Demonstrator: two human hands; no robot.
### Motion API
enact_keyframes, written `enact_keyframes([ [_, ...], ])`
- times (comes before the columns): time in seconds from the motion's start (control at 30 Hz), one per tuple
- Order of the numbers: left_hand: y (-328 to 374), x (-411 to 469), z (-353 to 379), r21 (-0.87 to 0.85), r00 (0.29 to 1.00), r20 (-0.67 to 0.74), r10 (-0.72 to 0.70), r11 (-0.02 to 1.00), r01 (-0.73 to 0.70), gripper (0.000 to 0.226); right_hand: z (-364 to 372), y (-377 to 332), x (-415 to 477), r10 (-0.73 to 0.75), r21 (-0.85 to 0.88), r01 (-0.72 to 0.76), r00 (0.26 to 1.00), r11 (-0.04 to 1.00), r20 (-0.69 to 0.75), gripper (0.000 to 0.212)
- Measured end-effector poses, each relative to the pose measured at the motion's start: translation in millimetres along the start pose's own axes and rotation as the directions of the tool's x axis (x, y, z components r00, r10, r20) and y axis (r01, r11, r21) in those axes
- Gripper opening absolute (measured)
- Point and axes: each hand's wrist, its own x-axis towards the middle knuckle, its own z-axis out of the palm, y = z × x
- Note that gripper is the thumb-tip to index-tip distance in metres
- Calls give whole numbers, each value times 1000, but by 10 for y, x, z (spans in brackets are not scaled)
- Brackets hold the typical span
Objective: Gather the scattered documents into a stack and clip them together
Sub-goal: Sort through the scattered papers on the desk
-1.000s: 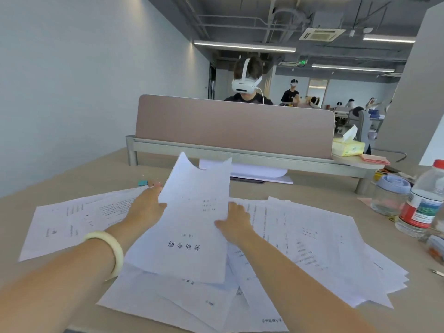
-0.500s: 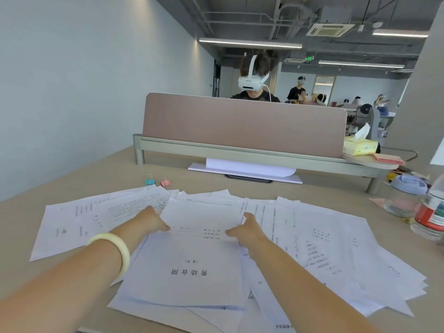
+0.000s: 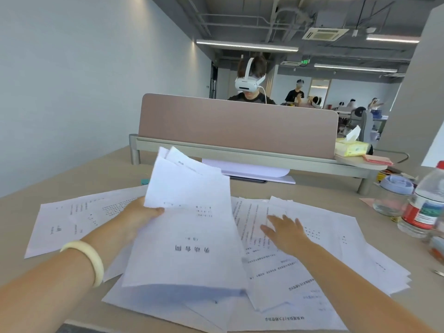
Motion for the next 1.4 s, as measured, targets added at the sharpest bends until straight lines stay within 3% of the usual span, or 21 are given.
enact_keyframes([
  [0.03, 3, -2, 43, -48, 1000, -14, -14, 999, 13, 39, 32, 92, -1, 13, -81, -8, 998, 997, 62, 51],
  [0.07, -4, 8, 106, -83, 999, -19, -28, 996, 27, 38, 15, 138, -42, 22, -24, -20, 996, 1000, 85, 48],
  [0.1, -10, 7, 184, -112, 999, -14, -41, 993, 39, 36, -39, 162, -103, 18, 157, -32, 996, 987, 89, 44],
  [0.17, -53, 31, 331, -79, 997, -24, -68, 995, 66, 34, -169, 201, -186, 8, 517, -16, 1000, 856, 17, 39],
  [0.2, -85, 46, 400, -13, 997, -31, -75, 997, 74, 32, -221, 251, -185, 22, 562, -5, 1000, 827, -23, 39],
  [0.27, -163, 63, 518, 121, 993, -52, -110, 986, 116, 28, -199, 377, -155, 65, 481, -52, 998, 875, -10, 43],
  [0.33, -218, 47, 611, 190, 986, -60, -153, 968, 162, 24, -84, 423, -173, 59, 326, -85, 994, 941, 89, 58],
  [0.43, -224, 10, 714, 206, 980, 0, -201, 959, 197, 43, 95, 430, -120, 31, 110, -50, 985, 993, 170, 85],
  [0.53, -165, -19, 825, 199, 971, 26, -237, 953, 227, 28, -19, 435, -90, 45, 112, -53, 996, 992, 76, 49],
  [0.6, -151, 4, 897, 211, 970, 22, -242, 950, 232, 31, -103, 429, -107, 71, 342, -100, 993, 935, 95, 41],
  [0.73, -134, 20, 1056, 248, 979, 9, -205, 949, 197, 33, -42, 433, -113, 113, 514, -156, 987, 843, 115, 57],
  [0.83, -104, 22, 1158, 250, 977, 40, -208, 949, 191, 34, -61, 427, -120, 127, 754, -210, 978, 622, 167, 63],
  [0.9, -109, 31, 1182, 271, 977, 45, -208, 944, 189, 33, -93, 434, -130, 130, 822, -271, 962, 501, 239, 63],
  [0.97, -100, -1, 1191, 317, 983, 31, -183, 934, 164, 23, -128, 427, -135, 124, 851, -316, 949, 420, 291, 50],
  [1.07, -156, 6, 1201, 365, 990, 17, -137, 923, 121, 24, -149, 365, -103, 141, 818, -339, 940, 464, 309, 20],
  [1.17, -179, -19, 1220, 399, 995, 12, -104, 912, 90, 22, -159, 302, -99, 151, 797, -367, 929, 479, 337, 25],
  [1.23, -202, -9, 1227, 417, 996, 6, -84, 906, 74, 16, -169, 267, -121, 124, 811, -409, 910, 419, 395, 27],
  [1.3, -212, -13, 1224, 446, 997, -5, -75, 893, 69, 19, -155, 260, -111, 99, 810, -412, 907, 417, 410, 56],
  [1.37, -247, -1, 1224, 466, 997, 7, -72, 883, 61, 38, -118, 232, -85, 63, 796, -381, 914, 470, 401, 90],
  [1.4, -253, -12, 1226, 468, 998, 18, -68, 882, 52, 42, -128, 174, -142, 48, 773, -366, 915, 518, 401, 87],
])
